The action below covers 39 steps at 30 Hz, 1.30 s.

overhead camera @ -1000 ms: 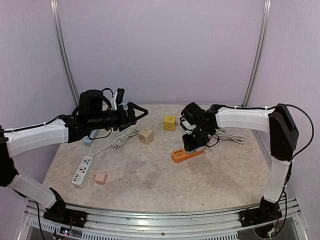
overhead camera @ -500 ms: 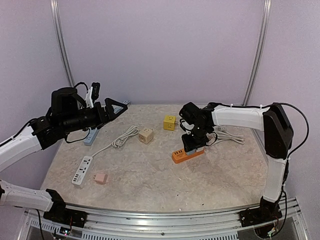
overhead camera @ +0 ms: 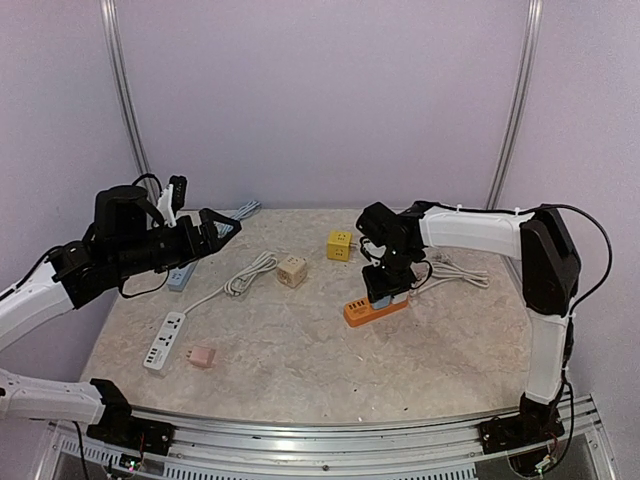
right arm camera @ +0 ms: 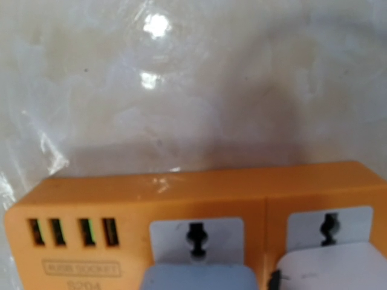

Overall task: Insert the plug
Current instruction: Insert the plug into the socket.

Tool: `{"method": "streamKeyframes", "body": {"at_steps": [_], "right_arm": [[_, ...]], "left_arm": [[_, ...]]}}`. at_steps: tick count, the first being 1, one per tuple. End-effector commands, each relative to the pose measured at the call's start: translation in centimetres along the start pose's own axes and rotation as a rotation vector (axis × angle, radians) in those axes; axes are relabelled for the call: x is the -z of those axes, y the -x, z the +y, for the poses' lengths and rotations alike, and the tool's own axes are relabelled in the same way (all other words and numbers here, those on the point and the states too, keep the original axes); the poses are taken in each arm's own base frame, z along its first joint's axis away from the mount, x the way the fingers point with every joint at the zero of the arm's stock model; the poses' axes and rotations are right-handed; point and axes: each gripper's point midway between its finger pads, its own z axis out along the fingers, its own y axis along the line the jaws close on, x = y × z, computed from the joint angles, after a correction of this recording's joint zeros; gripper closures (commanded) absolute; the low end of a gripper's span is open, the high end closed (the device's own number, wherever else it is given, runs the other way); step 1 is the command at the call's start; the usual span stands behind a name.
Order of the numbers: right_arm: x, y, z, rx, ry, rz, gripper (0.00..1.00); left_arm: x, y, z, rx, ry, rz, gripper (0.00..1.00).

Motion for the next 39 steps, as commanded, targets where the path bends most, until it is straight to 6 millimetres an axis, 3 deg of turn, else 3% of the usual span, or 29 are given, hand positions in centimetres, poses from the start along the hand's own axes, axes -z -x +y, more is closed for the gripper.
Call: {"method": "streamKeyframes", "body": {"at_steps": [1, 15, 22, 28, 39], "right_arm": [[-3.9, -3.4, -1.0, -0.029, -0.029, 0.117, 0.73], [-6.6, -4.0, -0.7, -0.001, -0.014, 0.159, 0.73], [-6.9, -4.6, -0.9, -0.01, -0.01, 0.155, 0.73], [-5.7, -2.9, -0.6, 0.001, -0.013, 0.108, 0.67], [-2.7, 0.1, -0.6, 0.009, -0.038, 0.03, 0.44]], "left_arm": [[0.6, 0.0, 0.5, -0.02, 0.031, -0.011, 0.01], [-0.3, -0.4, 0.8, 0.004, 0.028, 0.02, 0.01], [-0.2, -0.3, 1.0, 0.005, 0.036, 0.012, 0.01], [-0.4, -0.4, 1.1, 0.014, 0.031, 0.017, 0.01], [-0.6, -0.6, 1.2, 0.016, 0.031, 0.021, 0.01]]}}
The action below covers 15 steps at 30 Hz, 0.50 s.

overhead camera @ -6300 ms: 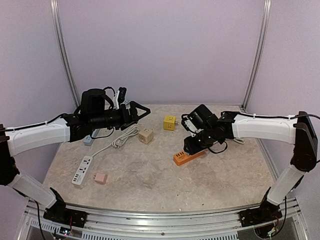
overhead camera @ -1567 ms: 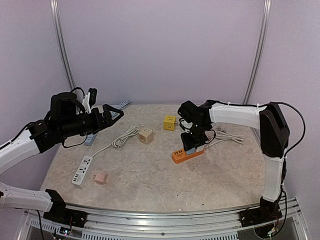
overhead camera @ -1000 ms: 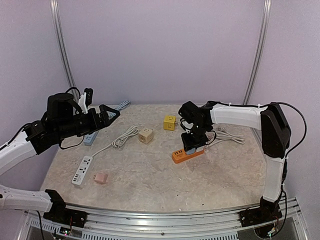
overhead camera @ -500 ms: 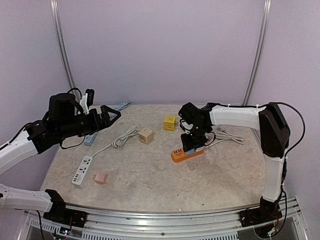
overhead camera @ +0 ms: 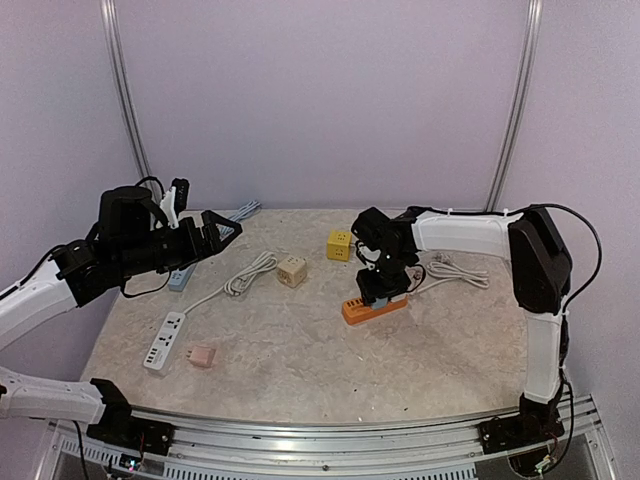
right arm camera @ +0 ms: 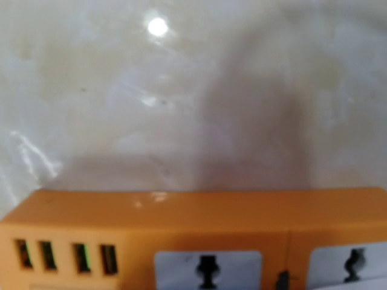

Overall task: Insert the plug
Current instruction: Insert the plug into the socket.

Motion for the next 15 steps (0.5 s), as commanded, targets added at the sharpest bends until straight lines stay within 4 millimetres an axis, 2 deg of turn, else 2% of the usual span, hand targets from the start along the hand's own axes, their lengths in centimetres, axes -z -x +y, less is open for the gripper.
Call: {"method": "streamKeyframes", "body": {"at_steps": [1, 6, 15], "right_arm": [[-0.9, -0.2, -0.7, 0.005, -0.044, 0.034, 0.42], [0.6, 1.1, -0.7, 0.004, -0.053, -0.004, 0.39], [3.1, 2.9, -0.5, 0.006, -0.062, -0.054, 0.39]], "left_arm": [[-0.2, -0.3, 0.4, 0.008, 0.001, 0.009, 0.01], [-0.3, -0.4, 0.4, 0.008, 0.0, 0.011, 0.01], [-0.2, -0.3, 0.4, 0.003, 0.004, 0.002, 0.01]]}}
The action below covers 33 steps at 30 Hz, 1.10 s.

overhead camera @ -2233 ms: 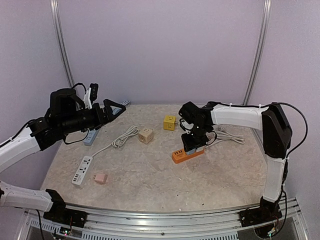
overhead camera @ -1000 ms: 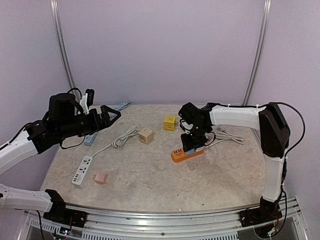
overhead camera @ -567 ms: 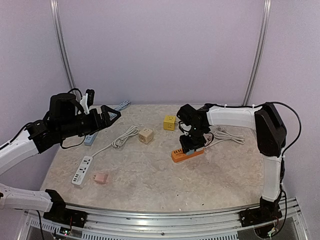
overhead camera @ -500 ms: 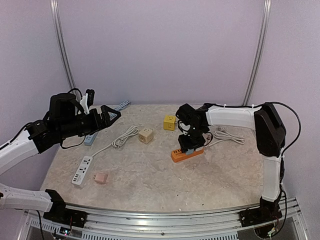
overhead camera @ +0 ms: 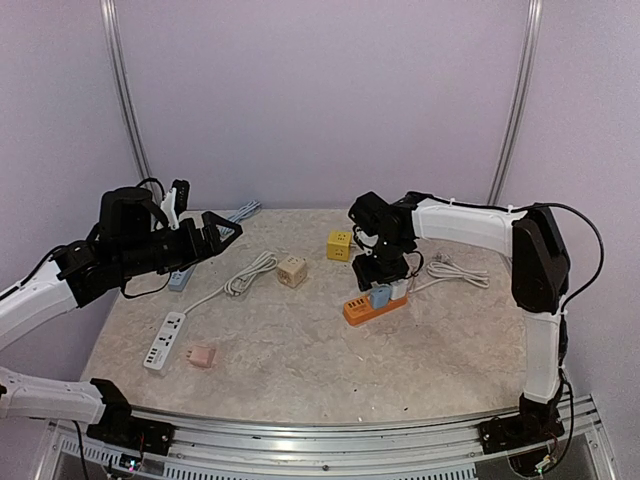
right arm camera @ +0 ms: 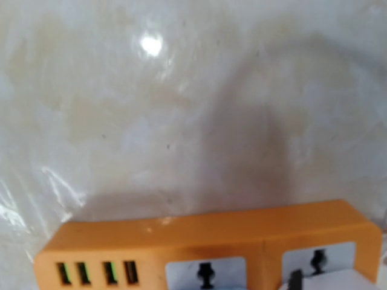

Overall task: Insert the plug
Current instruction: Insert the plug into the socket.

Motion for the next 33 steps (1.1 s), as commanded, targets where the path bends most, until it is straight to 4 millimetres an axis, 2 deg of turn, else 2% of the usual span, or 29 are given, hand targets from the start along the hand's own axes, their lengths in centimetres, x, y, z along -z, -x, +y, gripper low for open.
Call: {"method": "streamKeyframes", "body": {"at_steps": [1, 10, 15, 21, 28, 33], "right_arm": [[1.0, 0.4, -0.6, 0.004, -0.034, -0.004, 0.39], [4.0, 0.7, -1.7, -0.023, -0.073, -0.059, 0.4], [4.0, -0.5, -2.0, -0.028, -0.069, -0.047, 0.4], [2.7, -2.1, -1.4, -0.018, -0.048, -0.01, 0.41], [0.0, -4.1, -1.0, -0.01, -0.024, 0.057, 0.42], [-0.4, -4.2, -0.6, -0.008, -0.001, 0.067, 0.43]], "left_arm": [[-0.1, 0.0, 0.3, -0.005, 0.004, -0.005, 0.01], [-0.4, -0.2, 0.3, -0.006, 0.002, 0.002, 0.01], [-0.6, -0.3, 0.3, -0.001, -0.002, 0.007, 0.01], [-0.8, -0.5, 0.4, 0.006, -0.005, 0.017, 0.01], [-0.7, -0.4, 0.4, 0.004, -0.003, 0.012, 0.01], [-0.4, -0.1, 0.4, 0.002, -0.003, 0.003, 0.01]]}}
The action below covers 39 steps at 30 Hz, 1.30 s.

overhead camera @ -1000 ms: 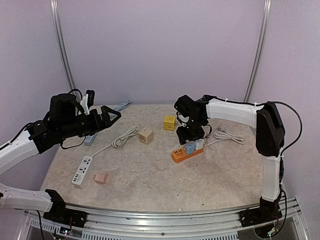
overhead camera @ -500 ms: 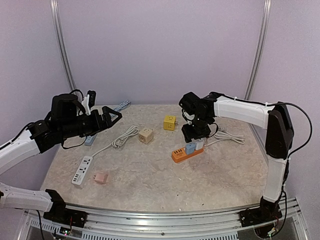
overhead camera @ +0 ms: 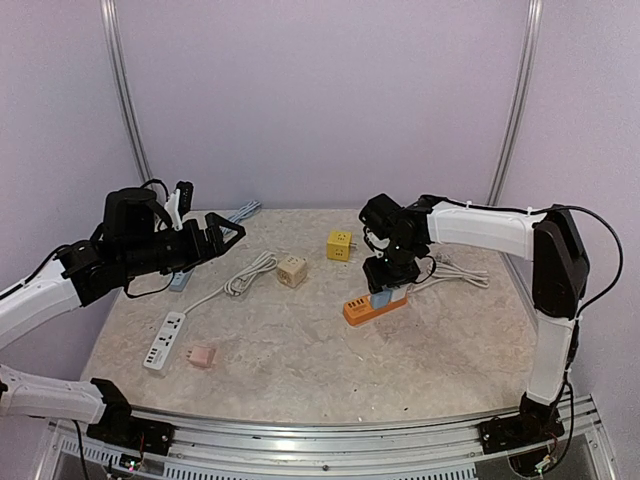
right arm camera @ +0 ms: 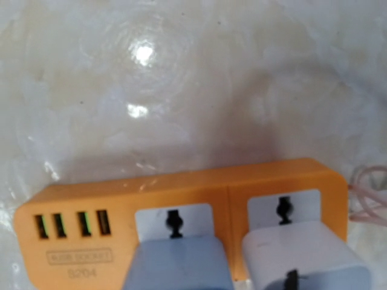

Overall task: Insert the plug
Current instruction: Insert the plug into the socket.

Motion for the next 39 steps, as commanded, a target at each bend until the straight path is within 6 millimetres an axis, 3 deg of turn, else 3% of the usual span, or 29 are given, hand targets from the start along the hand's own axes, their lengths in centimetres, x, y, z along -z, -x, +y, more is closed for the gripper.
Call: {"method": "streamKeyframes", "body": {"at_steps": [1, 9, 11, 16, 20, 25, 29, 39], "right_arm": [[-2.1, -2.6, 0.3, 0.014, 0.01, 0.098, 0.43], [-1.9, -3.0, 0.4, 0.023, 0.014, 0.107, 0.43], [-0.8, -1.9, 0.5, 0.029, 0.02, 0.077, 0.43], [3.9, 2.8, 1.0, 0.057, 0.029, -0.071, 0.41], [6.4, 4.5, 1.0, 0.076, 0.032, -0.129, 0.38], [7.7, 4.1, 0.7, 0.068, 0.058, -0.205, 0.31], [7.8, 2.4, -0.5, 0.023, 0.057, -0.242, 0.29], [7.5, 0.9, -7.4, -0.378, 0.16, -0.391, 0.3]], "left_arm": [[0.2, 0.3, 0.3, -0.003, 0.005, -0.014, 0.01], [0.4, 0.4, 0.3, -0.004, 0.001, -0.019, 0.01], [0.3, 0.4, 0.3, -0.004, 0.001, -0.021, 0.01], [0.1, 0.3, 0.2, 0.002, -0.007, -0.019, 0.01], [-0.2, 0.2, 0.1, 0.0, -0.014, -0.005, 0.01], [-1.5, -1.3, 0.3, -0.038, 0.006, 0.053, 0.01], [-3.5, -3.3, 0.6, -0.108, 0.04, 0.114, 0.01], [-10.4, -6.4, -1.4, -0.205, -0.067, 0.183, 0.01]]}}
